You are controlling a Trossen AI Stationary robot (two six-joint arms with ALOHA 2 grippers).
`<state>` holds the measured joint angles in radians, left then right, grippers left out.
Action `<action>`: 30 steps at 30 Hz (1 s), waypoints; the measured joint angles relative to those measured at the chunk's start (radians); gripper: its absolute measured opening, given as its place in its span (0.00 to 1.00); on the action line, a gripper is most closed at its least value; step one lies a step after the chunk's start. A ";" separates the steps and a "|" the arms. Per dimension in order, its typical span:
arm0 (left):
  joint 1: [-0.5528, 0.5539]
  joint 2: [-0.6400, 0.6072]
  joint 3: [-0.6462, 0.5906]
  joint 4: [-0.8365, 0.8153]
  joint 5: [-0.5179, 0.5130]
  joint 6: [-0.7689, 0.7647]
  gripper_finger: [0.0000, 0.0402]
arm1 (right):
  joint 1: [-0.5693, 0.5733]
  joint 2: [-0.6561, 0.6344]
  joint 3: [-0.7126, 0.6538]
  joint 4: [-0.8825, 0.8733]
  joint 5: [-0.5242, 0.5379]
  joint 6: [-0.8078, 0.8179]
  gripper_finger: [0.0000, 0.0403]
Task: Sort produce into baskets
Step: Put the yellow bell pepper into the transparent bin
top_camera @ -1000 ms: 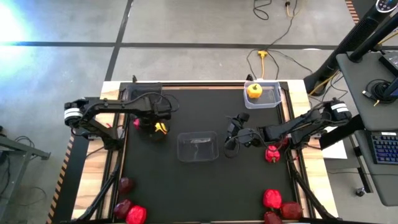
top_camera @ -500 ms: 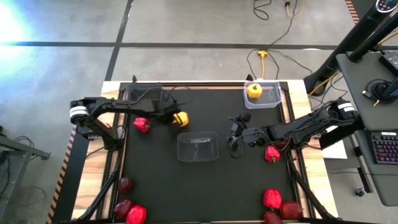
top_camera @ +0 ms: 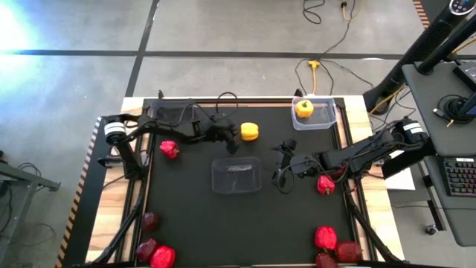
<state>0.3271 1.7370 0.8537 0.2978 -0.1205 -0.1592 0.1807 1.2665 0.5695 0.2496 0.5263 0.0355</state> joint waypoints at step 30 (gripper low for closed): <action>-0.016 -0.934 -0.618 0.375 0.192 0.153 0.00 | -0.457 0.858 1.448 -1.306 -0.386 -0.397 0.93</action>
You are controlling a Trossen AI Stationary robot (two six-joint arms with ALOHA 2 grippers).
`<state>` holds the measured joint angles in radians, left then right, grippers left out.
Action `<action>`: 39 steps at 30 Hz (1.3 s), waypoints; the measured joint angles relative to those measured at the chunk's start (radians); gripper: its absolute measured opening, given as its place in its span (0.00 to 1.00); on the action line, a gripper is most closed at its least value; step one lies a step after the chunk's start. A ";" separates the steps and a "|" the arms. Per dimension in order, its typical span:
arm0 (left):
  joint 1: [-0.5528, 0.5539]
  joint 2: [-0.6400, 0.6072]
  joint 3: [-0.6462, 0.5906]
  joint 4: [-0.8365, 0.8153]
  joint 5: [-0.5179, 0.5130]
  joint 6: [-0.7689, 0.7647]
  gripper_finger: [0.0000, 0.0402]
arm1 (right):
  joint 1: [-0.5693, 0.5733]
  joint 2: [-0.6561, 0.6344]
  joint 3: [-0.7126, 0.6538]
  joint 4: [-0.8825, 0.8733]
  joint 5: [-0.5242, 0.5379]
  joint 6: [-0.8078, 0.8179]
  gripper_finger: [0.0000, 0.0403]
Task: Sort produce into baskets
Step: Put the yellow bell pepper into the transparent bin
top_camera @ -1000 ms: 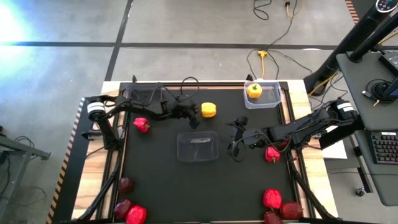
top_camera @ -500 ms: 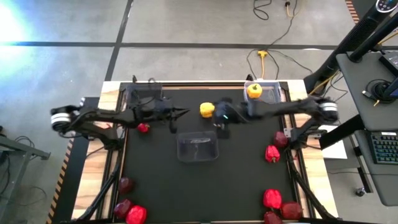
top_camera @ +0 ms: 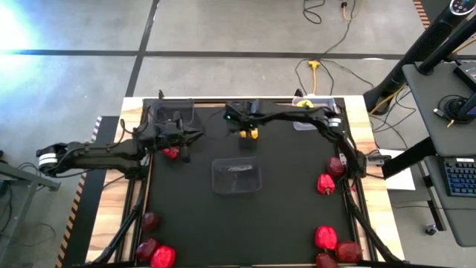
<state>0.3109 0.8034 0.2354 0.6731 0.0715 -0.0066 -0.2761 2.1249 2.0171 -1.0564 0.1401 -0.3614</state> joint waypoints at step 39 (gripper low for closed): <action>-0.002 -0.076 -0.001 0.087 0.140 -0.133 0.00 | -0.117 -0.013 -0.051 -0.148 -0.122 0.044 0.52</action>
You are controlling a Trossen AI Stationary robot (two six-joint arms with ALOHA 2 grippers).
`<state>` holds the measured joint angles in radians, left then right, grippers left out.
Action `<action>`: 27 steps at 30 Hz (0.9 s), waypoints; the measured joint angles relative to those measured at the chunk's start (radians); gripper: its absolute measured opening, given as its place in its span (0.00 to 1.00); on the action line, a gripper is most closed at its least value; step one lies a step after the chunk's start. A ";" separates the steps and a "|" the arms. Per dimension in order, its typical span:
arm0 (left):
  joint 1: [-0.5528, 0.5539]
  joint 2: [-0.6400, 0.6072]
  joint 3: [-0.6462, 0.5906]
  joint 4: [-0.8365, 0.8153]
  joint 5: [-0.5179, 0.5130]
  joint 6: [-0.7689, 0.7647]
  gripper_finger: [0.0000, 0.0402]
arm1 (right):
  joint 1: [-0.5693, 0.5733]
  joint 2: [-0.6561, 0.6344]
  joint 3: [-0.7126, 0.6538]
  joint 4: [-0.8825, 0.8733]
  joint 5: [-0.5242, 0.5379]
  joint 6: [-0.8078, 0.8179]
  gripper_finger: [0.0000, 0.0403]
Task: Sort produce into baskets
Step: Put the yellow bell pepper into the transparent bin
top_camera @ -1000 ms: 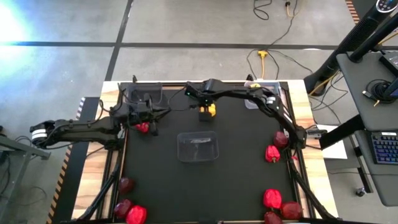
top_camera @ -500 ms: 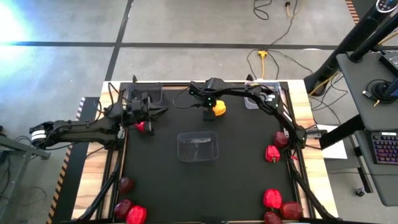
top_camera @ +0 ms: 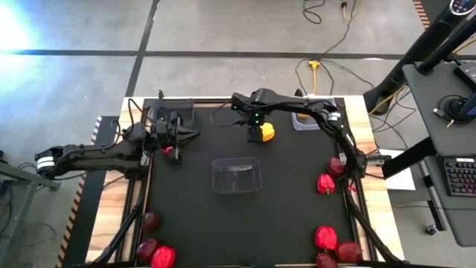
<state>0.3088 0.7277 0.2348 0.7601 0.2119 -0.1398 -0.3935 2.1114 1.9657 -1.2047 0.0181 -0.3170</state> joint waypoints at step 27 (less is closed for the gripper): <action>0.001 0.042 0.000 0.001 -0.048 0.071 0.00 | -0.031 -0.089 -0.384 0.226 0.097 -0.335 0.95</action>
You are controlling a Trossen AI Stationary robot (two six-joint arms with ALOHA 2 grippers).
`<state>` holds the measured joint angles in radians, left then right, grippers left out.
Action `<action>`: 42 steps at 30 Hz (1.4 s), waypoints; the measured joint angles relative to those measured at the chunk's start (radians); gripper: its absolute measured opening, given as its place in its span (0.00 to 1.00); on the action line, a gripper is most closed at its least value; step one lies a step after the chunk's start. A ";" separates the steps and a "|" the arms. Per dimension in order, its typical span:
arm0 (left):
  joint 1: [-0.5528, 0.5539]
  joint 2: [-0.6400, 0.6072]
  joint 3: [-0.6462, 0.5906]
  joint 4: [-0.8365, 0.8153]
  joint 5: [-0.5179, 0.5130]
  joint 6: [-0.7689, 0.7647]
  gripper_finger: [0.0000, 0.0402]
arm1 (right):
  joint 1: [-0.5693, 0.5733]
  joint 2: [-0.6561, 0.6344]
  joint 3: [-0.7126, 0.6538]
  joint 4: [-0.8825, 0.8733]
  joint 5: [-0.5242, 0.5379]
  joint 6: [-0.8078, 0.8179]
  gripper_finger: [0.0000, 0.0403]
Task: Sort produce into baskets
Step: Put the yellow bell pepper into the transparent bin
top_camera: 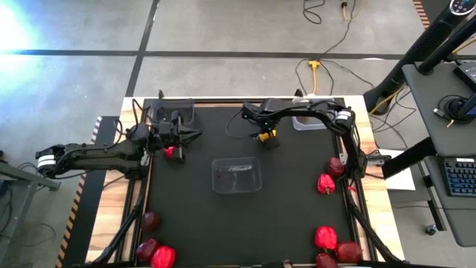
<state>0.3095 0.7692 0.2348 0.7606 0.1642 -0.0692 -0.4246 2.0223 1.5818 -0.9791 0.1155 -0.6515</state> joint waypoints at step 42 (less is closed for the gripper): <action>0.000 -0.003 0.000 0.033 -0.016 0.054 0.00 | -0.146 -0.795 -0.975 0.449 0.888 1.758 0.79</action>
<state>0.3092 0.7665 0.2348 0.7936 0.1479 -0.0153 -0.5710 1.2272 0.6069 -0.5299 1.0031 1.1062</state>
